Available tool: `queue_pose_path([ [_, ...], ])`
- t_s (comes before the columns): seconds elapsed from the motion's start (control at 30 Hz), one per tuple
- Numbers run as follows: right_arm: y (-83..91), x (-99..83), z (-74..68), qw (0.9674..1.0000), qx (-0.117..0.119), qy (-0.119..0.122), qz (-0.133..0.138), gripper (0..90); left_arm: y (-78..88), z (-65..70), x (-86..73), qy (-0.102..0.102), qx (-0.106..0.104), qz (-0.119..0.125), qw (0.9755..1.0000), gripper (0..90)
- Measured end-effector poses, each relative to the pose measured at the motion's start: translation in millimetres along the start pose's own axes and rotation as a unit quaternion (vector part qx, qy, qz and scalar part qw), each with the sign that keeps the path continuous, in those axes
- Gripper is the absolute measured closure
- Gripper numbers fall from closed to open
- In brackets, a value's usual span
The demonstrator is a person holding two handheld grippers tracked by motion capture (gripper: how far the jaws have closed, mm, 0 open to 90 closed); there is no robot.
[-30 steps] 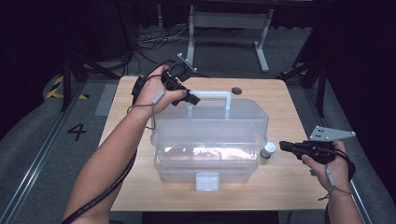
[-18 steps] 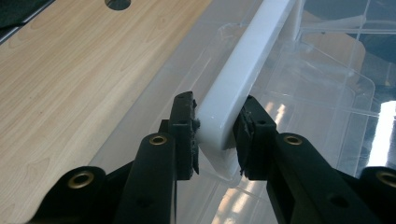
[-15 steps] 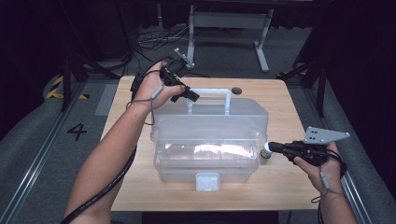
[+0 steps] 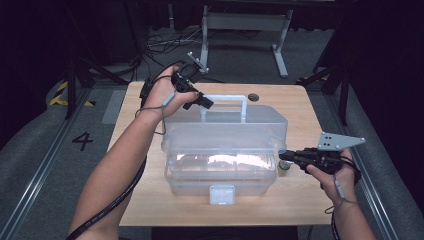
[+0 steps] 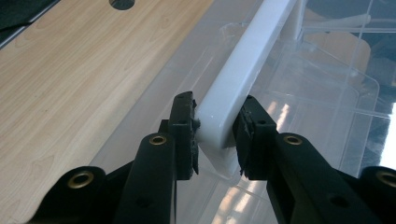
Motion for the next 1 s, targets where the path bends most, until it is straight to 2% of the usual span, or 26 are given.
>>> queue_pose_path([
  [0.2,0.5,3.3,-0.3,0.9999,0.002,-0.01,0.01,90.0,2.3,1.4,-0.1,0.002,0.004,0.007,1.0,71.3],
  [0.4,-1.2,3.1,-0.5,0.9999,0.002,-0.012,0.004,90.0,3.8,3.3,-1.7,-0.004,0.008,0.01,0.9999,71.5],
  [0.47,-1.8,3.3,-0.8,0.9999,0.0,-0.011,0.002,90.0,3.8,2.7,-1.5,0.002,0.007,0.017,0.9998,71.1],
  [0.5,-1.8,3.3,-0.8,0.9999,0.0,-0.011,0.002,90.0,3.8,2.7,-1.5,0.002,0.007,0.017,0.9998,68.2],
  [0.53,-1.9,3.4,-0.8,0.9999,0.001,-0.011,0.001,90.0,6.2,2.0,-0.7,0.01,0.004,0.025,0.9996,68.2],
  [0.6,-1.9,3.7,-0.6,0.9999,0.002,-0.012,0.0,90.0,15.1,-3.9,0.0,0.015,0.029,0.041,0.9986,48.4],
  [0.63,-2.0,4.0,-0.6,0.9999,0.002,-0.01,-0.001,90.0,18.5,-5.4,-0.3,0.015,0.033,0.049,0.9981,44.4],
  [0.73,-3.0,4.5,-0.5,1.0,0.002,-0.009,-0.004,90.0,30.9,-7.8,-2.8,0.014,0.041,0.072,0.9964,43.1],
  [0.87,-5.3,6.8,-0.2,1.0,0.001,-0.007,-0.004,90.0,52.1,-5.0,-7.6,0.013,0.051,0.105,0.993,43.2],
  [1.0,-6.6,11.5,1.3,1.0,-0.002,-0.006,-0.002,90.0,69.6,2.2,-15.7,0.012,0.058,0.124,0.9905,54.3],
])
Point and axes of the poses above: each handheld gripper's, and its own axes: y roughly backward along the jaws, x roughly out of its top, z roughly to its right, the point moved 9 cm from there along -y, roughly forward along the jaws, and after that the axes turned 3 degrees about -x, right-handed, at the moved point
